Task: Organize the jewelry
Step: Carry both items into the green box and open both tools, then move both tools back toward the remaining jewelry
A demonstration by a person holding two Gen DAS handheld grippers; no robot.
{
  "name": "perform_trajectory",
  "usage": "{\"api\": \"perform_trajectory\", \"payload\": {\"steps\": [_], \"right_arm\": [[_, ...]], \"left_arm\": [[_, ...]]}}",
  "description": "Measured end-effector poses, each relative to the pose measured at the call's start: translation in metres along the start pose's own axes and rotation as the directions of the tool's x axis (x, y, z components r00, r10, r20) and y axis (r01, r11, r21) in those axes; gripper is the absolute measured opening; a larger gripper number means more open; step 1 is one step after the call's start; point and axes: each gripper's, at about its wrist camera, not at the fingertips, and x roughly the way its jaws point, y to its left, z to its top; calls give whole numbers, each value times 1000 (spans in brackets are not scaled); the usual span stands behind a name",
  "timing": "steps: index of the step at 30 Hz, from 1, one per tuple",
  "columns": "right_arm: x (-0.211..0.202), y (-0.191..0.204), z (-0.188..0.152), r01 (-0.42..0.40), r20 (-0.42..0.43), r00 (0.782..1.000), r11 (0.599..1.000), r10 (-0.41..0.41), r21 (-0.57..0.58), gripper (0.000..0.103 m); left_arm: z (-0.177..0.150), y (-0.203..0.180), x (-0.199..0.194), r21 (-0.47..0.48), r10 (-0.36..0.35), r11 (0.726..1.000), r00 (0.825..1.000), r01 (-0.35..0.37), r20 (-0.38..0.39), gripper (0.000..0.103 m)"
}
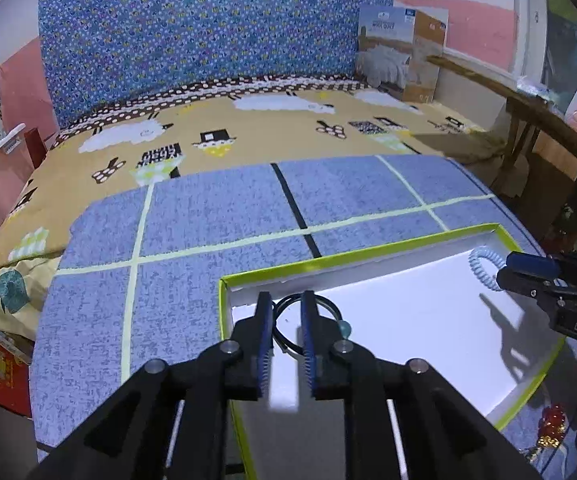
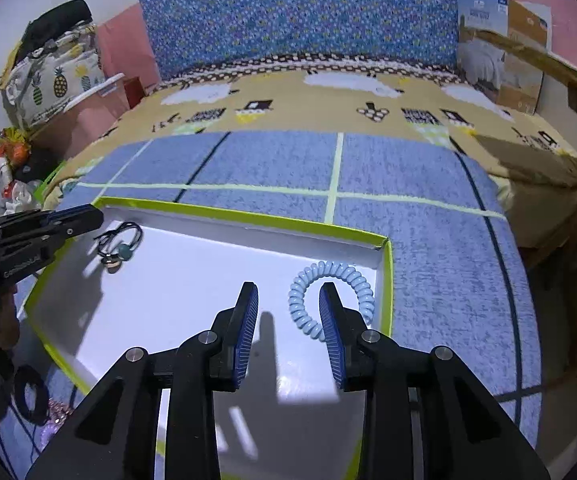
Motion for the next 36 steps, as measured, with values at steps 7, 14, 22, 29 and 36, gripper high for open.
{"api": "perform_trajectory", "payload": {"steps": [7,14,22,29,36], "right_arm": [[-48,12,-21,-8,91,996,1000,7,3,33],[-99,29,-53,15,182,983,1000,-13,-5,33],[-136,48,-94,33,237,971,999,-29,-15,33],[-154,61,-126,39,237,971,999,-32,-26,33],[-169,69,-146,42,251,967,999,-33,-31,33]], "left_arm": [[-14,-7,-44,7,-14,1000,996,13,83,19],[-48,-17,-102,12,-41,999,982,40,186,21],[-88,-29,-143,15,-35,999,968,33,248,22],[-116,-35,-165,-2,-15,1000,963,17,269,22],[-138,-36,-178,-32,5,999,960,4,279,22]]}}
